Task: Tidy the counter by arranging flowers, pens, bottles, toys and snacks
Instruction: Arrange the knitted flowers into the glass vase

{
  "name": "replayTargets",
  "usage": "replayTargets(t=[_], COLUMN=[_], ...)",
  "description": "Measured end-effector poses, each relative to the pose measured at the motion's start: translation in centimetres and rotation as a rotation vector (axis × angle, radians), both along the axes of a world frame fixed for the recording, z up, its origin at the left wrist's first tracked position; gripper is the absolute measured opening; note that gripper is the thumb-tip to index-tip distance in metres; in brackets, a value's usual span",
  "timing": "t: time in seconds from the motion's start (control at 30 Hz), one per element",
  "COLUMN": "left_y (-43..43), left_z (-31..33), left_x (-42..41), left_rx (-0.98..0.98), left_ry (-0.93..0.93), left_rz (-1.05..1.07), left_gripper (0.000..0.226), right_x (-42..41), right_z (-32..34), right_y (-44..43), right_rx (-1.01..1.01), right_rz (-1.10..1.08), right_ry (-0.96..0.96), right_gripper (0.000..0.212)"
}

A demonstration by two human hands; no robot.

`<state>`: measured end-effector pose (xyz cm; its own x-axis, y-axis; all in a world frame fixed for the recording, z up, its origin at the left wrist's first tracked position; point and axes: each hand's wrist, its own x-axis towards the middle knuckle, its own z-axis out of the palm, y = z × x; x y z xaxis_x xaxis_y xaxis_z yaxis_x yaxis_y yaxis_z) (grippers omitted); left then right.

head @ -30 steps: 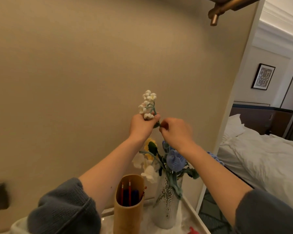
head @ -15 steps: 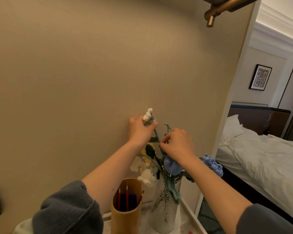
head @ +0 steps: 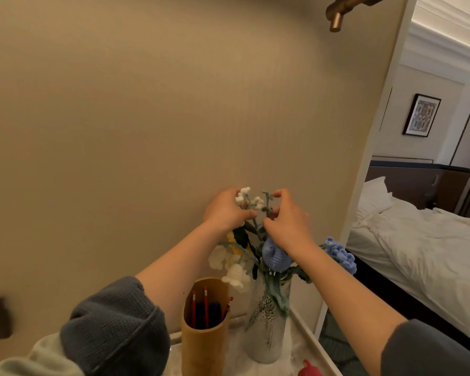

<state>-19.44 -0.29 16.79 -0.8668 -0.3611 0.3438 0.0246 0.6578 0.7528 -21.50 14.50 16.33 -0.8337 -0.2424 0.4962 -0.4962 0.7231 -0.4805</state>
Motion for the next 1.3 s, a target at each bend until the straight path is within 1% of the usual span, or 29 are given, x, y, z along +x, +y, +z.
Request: replayTargets(t=[0.1, 0.2, 0.27, 0.37, 0.43, 0.47, 0.6, 0.73, 0.8, 0.93, 1.17, 1.3], left_y=[-0.2, -0.3, -0.3, -0.3, -0.8, -0.8, -2.3, -5.2, -6.8, -9.5, -13.3, -14.7], left_z=[0.8, 1.7, 2.2, 2.7, 2.5, 2.6, 1.3, -0.7, -2.1, -5.5, -10.9, -14.3], left_x=[0.9, 2.5, 3.8, 6.6, 9.1, 10.2, 15.6, 21.1, 23.7, 28.3, 34.1, 36.5], left_rx=[0.028, 0.096, 0.152, 0.262, 0.312, 0.318, 0.332, 0.342, 0.339, 0.337, 0.405, 0.413], left_ry=[-0.006, -0.002, 0.037, 0.199, 0.309, 0.345, 0.394, 0.417, 0.400, 0.332, 0.253, 0.163], left_rz=[-0.011, -0.008, -0.003, 0.000, 0.027, 0.031, 0.079, 0.196, 0.254, 0.341, 0.442, 0.460], left_gripper=[0.074, 0.079, 0.072, 0.043, 0.026, 0.022, 0.024, 0.024, 0.023, 0.021, 0.024, 0.024], right_x=[0.8, 2.0, 3.3, 6.0, 8.2, 9.0, 12.9, 16.8, 18.8, 22.2, 25.4, 26.5], right_z=[0.3, 0.7, 1.0, 1.0, 0.6, 0.6, -0.6, -2.6, -4.2, -7.9, -13.3, -16.8], right_y=[0.2, 0.1, -0.2, -1.0, -2.2, -2.6, -5.7, -8.8, -10.2, -13.0, -16.8, -18.0], right_rx=[-0.077, -0.122, -0.178, -0.312, -0.395, -0.434, -0.567, -0.671, -0.674, -0.602, -0.503, -0.358], right_rz=[0.066, 0.119, 0.161, 0.267, 0.359, 0.397, 0.544, 0.665, 0.729, 0.826, 0.850, 0.816], right_ry=[-0.074, -0.044, 0.041, 0.167, 0.168, 0.157, 0.032, -0.001, -0.028, -0.140, -0.264, -0.298], right_gripper=[0.066, 0.069, 0.064, 0.049, 0.044, 0.043, 0.047, 0.041, 0.036, 0.030, 0.028, 0.025])
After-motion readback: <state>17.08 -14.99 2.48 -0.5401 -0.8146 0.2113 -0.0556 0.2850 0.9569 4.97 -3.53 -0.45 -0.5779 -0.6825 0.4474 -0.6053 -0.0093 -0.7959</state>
